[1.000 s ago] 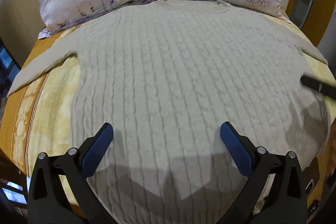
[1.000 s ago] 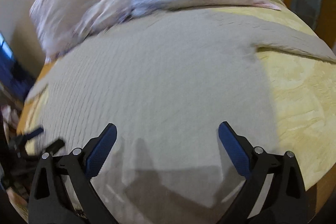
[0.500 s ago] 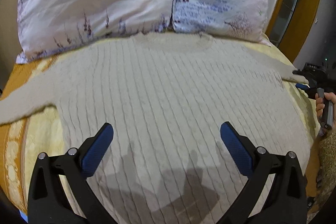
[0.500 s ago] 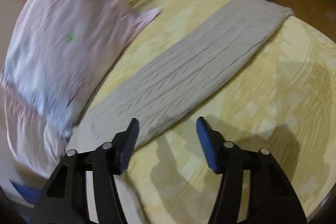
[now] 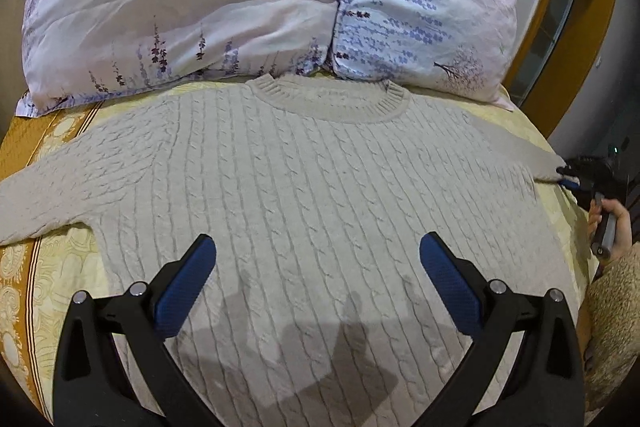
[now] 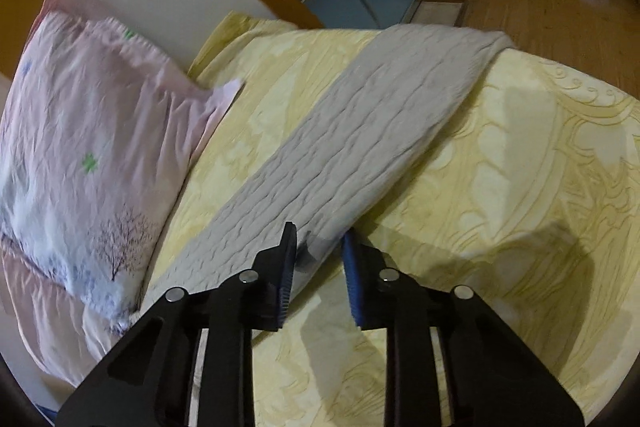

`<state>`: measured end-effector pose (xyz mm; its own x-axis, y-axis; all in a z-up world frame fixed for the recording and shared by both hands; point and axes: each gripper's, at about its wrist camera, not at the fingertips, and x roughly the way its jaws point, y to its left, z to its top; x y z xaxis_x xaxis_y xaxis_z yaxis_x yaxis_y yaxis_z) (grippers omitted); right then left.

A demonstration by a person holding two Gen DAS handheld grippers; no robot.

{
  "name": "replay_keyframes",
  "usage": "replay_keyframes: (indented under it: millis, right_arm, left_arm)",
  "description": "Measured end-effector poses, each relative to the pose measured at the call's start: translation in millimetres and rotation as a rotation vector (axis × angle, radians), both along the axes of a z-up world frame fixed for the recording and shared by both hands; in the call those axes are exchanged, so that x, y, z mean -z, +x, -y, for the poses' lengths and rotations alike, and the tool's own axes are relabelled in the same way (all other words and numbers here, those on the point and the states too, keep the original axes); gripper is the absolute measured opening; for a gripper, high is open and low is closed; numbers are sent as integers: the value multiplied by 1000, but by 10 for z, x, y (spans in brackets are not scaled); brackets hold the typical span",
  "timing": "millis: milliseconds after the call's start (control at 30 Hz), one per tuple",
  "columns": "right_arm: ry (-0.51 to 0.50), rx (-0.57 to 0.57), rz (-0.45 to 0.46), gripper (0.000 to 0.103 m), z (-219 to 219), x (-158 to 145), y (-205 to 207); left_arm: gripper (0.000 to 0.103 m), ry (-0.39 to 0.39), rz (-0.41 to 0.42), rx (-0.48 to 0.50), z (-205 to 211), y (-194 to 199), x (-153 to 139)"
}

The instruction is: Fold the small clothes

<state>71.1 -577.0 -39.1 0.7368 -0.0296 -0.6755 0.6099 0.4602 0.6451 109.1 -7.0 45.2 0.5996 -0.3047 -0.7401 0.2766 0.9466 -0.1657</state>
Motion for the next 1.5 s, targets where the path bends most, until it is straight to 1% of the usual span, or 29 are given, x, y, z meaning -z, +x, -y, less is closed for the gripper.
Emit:
replay_keyframes:
  millis: [100,133,200,267,367,467,533,633,733,833,900,933,967,1067,1133,1167,1233,1300,1333,1367,1433,1500]
  right_arm:
    - [-16,25,4,16,56,25,-18]
    - [-21,23,3,12,59,31,-19]
    - [-52,13,10,11,40,9,3]
    - [-118,4,19,10,-23,-108,22]
    - [-224,-21,50,10,-158,-382,54]
    - [-325,-80,104,10,-387,-714,144]
    - [-398,-141,144,10,-632,-935,227]
    - [-462,-232,187,9,-993,-1120,341]
    - [-478,-322,203,9,-1301,-1136,463]
    - [-462,-438,203,9,-1660,-1034,592]
    - [-431,-524,177,9,-1901,-889,694]
    - [-406,-575,151,9,-2027,-770,766]
    - [-396,-596,136,9,-2101,-719,802]
    - [-353,-674,62,10,-2295,-425,939]
    - [-311,-678,46,11,-2298,-337,956]
    - [-254,-666,59,12,-2223,-302,935]
    - [-177,-647,85,14,-2129,-300,919]
    - [-104,-623,113,19,-2011,-290,887]
    - [-85,-607,123,24,-1966,-296,869]
    - [-70,-592,129,31,-1930,-306,861]
    - [-38,-559,143,40,-1857,-328,837]
    - [13,-519,167,41,-1739,-316,776]
  left_arm:
    - [101,-17,-19,-4,-24,69,11]
    - [101,-25,-24,-4,-36,79,16]
    - [101,-39,-32,-4,-46,108,23]
    - [101,-46,-31,-4,-47,126,21]
    - [101,-51,-23,-1,-56,137,8]
    - [101,-57,-19,-5,-81,149,6]
    - [101,-62,-21,-11,-105,163,9]
    - [101,-71,-21,-19,-139,168,9]
    - [101,-79,-18,-23,-173,164,6]
    - [101,-76,-14,-28,-192,169,4]
    - [101,-76,-12,-29,-202,168,3]
    - [101,-77,-12,-29,-204,168,4]
    - [101,-79,-13,-29,-207,168,6]
    - [101,-76,-16,-28,-207,164,11]
    - [101,-69,-17,-24,-201,162,15]
    - [101,-68,-17,-21,-198,159,16]
    - [101,-72,-20,-17,-198,157,20]
    - [101,-74,-26,-13,-190,163,21]
    - [101,-74,-27,-13,-185,166,20]
    - [101,-76,-28,-11,-181,170,17]
    - [101,-83,-27,-3,-179,164,17]
    - [101,-90,-28,3,-172,160,14]
